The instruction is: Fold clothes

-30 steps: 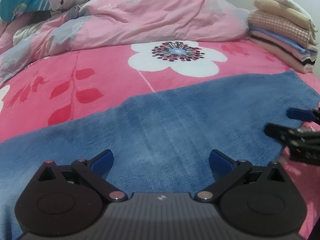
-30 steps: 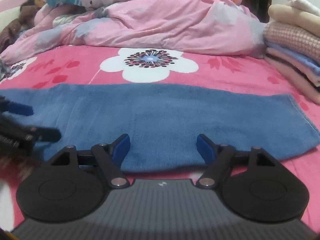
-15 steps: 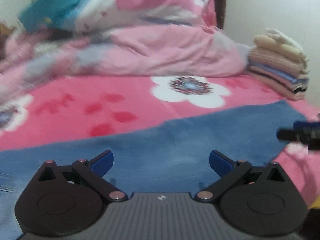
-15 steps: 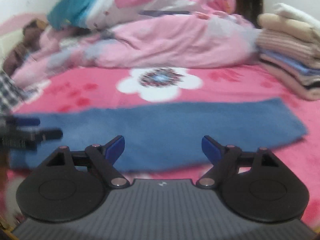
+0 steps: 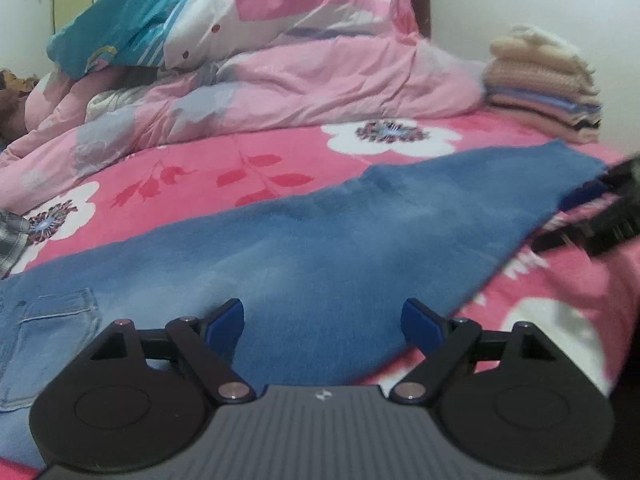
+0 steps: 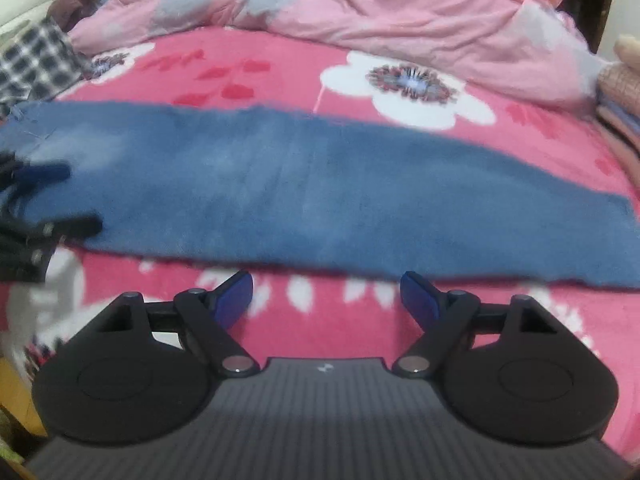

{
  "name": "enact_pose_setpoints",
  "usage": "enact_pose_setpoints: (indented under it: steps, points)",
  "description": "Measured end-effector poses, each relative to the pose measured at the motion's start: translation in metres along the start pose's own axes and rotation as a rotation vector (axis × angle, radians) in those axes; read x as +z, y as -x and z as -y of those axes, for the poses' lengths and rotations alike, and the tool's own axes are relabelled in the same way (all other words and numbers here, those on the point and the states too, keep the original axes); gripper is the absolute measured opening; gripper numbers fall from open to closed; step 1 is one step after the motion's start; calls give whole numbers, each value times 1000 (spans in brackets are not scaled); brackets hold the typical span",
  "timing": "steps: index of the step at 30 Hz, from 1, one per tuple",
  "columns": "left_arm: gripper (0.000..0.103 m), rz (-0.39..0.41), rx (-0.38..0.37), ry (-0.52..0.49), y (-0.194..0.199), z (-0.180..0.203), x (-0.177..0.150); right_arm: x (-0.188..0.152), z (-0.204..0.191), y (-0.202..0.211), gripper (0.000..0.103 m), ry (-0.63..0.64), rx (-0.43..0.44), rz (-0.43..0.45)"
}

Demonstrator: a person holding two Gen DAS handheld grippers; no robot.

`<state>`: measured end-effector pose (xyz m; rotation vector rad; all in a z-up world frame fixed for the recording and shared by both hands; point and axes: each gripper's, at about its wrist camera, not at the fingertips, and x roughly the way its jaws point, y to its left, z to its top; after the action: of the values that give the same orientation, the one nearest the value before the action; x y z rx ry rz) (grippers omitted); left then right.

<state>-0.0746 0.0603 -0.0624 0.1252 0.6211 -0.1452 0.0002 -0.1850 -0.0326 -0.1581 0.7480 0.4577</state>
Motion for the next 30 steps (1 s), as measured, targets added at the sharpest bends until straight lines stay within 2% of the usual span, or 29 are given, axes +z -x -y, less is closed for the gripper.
enact_pose_setpoints:
  steps: [3, 6, 8, 11, 13, 14, 16, 19, 22, 24, 26, 27, 28, 30]
  points:
    - [89, 66, 20, 17, 17, -10, 0, 20, -17, 0, 81, -13, 56, 55]
    - [89, 62, 88, 57, 15, -27, 3, 39, -45, -25, 81, -25, 135, 108]
    - [89, 3, 122, 95, 8, -42, -1, 41, -58, -51, 80, -38, 180, 82]
    - [89, -40, 120, 156, 11, -65, -13, 21, -78, -75, 80, 29, 139, -6]
    - [89, -29, 117, 164, 19, -72, -14, 7, -85, -60, 80, 80, 140, 16]
    - [90, -20, 116, 168, 23, -75, -13, 6, -81, -53, 80, 61, 158, 1]
    - [90, 7, 108, 181, 28, -80, -9, 10, -71, -40, 76, 6, 203, -29]
    - [92, 63, 80, 203, 23, -83, 5, 27, -61, -32, 72, -19, 185, 20]
    - [92, 103, 81, 207, 4, -77, 24, 49, -49, -47, 53, -51, 158, 65]
    - [91, 111, 106, 223, -13, -72, 35, 61, -40, -74, 35, -78, 144, 42]
    - [90, 100, 113, 243, -25, -69, 41, 69, -31, -102, 29, -96, 115, 5]
    - [90, 94, 105, 251, -28, -68, 43, 69, -23, -115, 20, -125, 106, -17]
    - [90, 88, 98, 259, -32, -67, 44, 67, -12, -116, 17, -174, 121, -19]
    - [90, 76, 83, 272, -39, -65, 48, 64, 10, -100, 19, -274, 172, 23]
